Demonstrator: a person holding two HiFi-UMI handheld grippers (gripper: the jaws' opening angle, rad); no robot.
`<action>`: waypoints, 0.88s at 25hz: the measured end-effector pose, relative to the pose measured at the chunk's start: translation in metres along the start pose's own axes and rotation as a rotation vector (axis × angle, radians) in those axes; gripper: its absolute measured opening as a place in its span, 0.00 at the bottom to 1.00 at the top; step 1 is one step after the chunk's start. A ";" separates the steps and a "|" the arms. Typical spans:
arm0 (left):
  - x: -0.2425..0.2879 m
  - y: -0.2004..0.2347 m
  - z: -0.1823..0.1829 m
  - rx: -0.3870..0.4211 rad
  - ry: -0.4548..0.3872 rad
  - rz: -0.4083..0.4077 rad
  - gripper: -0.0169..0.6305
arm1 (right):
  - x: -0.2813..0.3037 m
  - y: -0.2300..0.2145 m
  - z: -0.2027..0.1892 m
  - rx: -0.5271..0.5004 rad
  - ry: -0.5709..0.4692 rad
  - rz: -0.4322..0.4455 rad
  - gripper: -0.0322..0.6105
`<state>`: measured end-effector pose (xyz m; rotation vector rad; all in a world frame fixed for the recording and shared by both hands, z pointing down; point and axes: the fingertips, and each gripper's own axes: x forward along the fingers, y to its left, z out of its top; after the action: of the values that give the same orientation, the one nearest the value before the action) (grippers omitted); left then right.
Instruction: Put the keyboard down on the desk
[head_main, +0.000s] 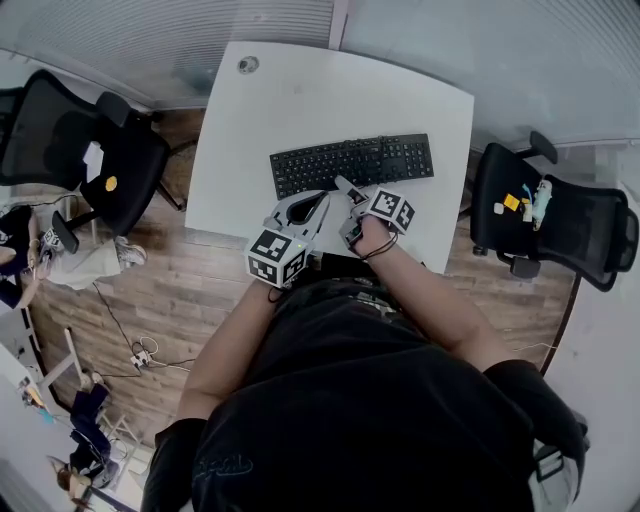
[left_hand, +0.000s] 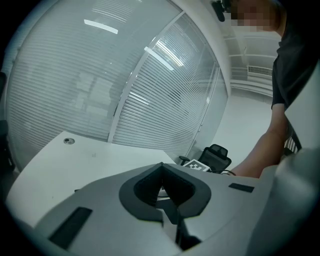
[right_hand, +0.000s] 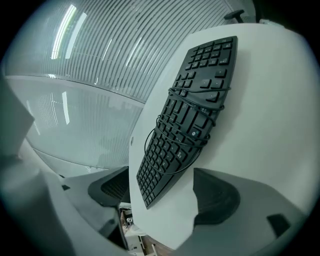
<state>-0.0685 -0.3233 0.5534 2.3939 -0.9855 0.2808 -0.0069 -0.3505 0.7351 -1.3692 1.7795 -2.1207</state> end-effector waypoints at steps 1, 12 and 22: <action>-0.003 -0.001 0.000 0.005 -0.001 -0.002 0.05 | -0.002 0.002 -0.001 -0.005 -0.009 0.003 0.64; -0.044 -0.019 0.005 0.066 -0.027 -0.009 0.05 | -0.056 0.078 -0.003 -0.319 -0.141 0.155 0.63; -0.098 -0.025 0.043 0.151 -0.135 0.000 0.05 | -0.133 0.226 -0.046 -0.949 -0.325 0.372 0.63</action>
<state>-0.1217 -0.2741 0.4705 2.5781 -1.0579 0.2015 -0.0631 -0.3180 0.4772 -1.2223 2.7085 -0.7905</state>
